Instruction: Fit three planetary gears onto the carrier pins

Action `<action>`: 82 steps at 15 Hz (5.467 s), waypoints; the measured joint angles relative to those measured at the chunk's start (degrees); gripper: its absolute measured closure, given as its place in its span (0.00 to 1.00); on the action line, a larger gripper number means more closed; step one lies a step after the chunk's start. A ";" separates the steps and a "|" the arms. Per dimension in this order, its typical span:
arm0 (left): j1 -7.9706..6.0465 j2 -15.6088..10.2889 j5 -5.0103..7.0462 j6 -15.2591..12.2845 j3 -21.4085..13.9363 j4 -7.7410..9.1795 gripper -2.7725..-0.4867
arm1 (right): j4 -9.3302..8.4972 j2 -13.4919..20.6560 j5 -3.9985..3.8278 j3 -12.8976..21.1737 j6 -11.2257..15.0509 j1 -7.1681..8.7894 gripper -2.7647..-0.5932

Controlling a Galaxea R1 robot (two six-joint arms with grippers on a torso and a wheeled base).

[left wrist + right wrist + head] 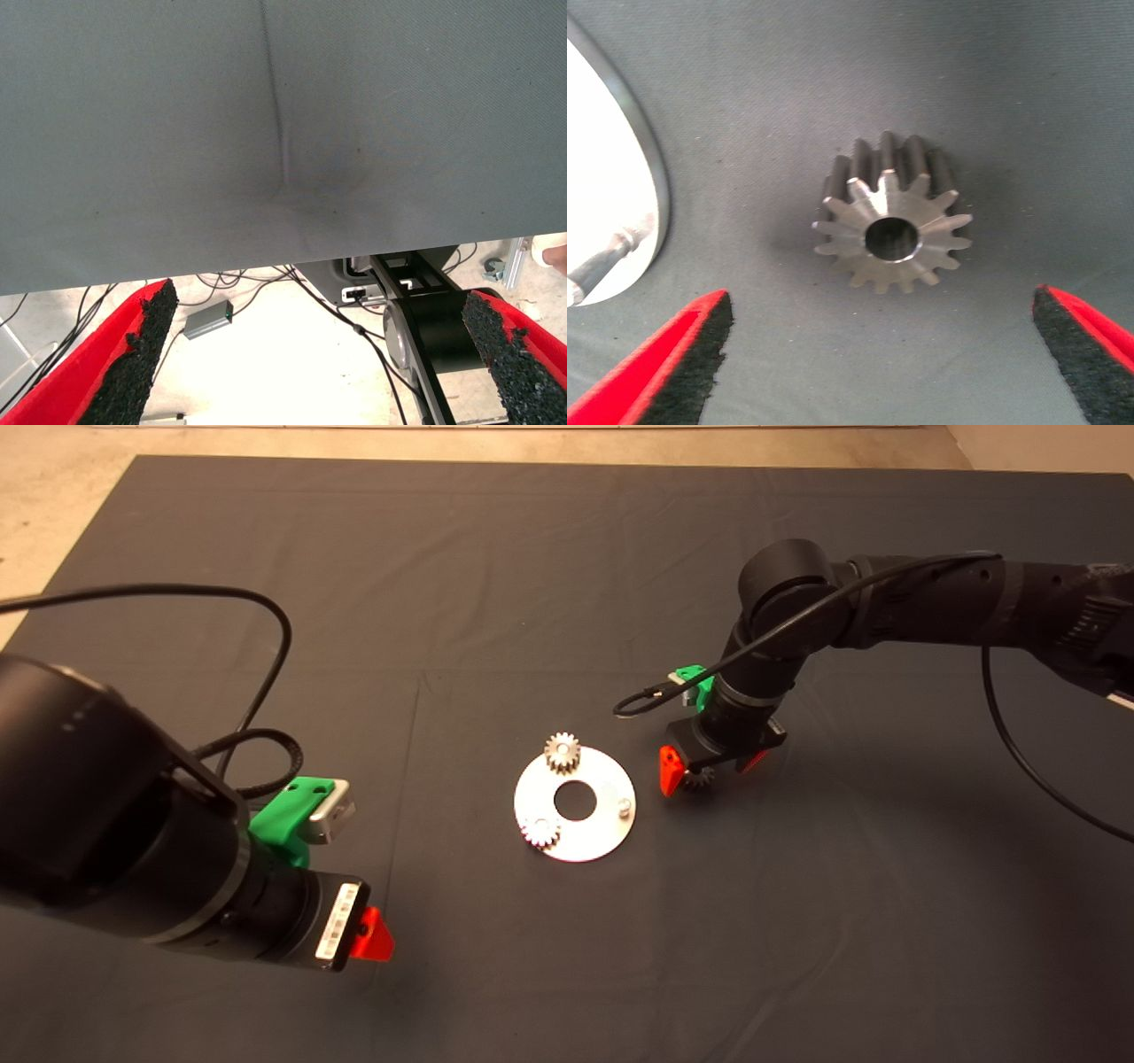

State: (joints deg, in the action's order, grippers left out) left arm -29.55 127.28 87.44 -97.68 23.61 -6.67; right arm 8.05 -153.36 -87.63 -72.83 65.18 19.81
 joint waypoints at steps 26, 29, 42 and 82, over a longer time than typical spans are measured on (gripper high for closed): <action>-2.43 -7.94 -0.01 2.16 -3.15 2.68 0.19 | 3.77 -0.67 0.04 -2.86 -2.68 -2.78 0.58; -2.43 -7.98 -0.01 2.18 -3.15 2.90 0.19 | 4.38 -1.00 0.03 -3.17 -3.86 -2.80 0.59; -2.45 -8.09 0.02 2.21 -3.15 3.43 0.19 | 6.28 -2.23 -0.20 -3.69 -5.79 -2.82 0.74; -2.45 -8.09 -0.01 2.18 -3.15 3.91 0.19 | 3.94 -10.16 -0.05 -1.95 -5.60 1.11 0.77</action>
State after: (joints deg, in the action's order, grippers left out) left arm -32.00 119.19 87.43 -95.50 20.47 -2.76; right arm 11.98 -163.51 -87.67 -74.78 59.59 20.92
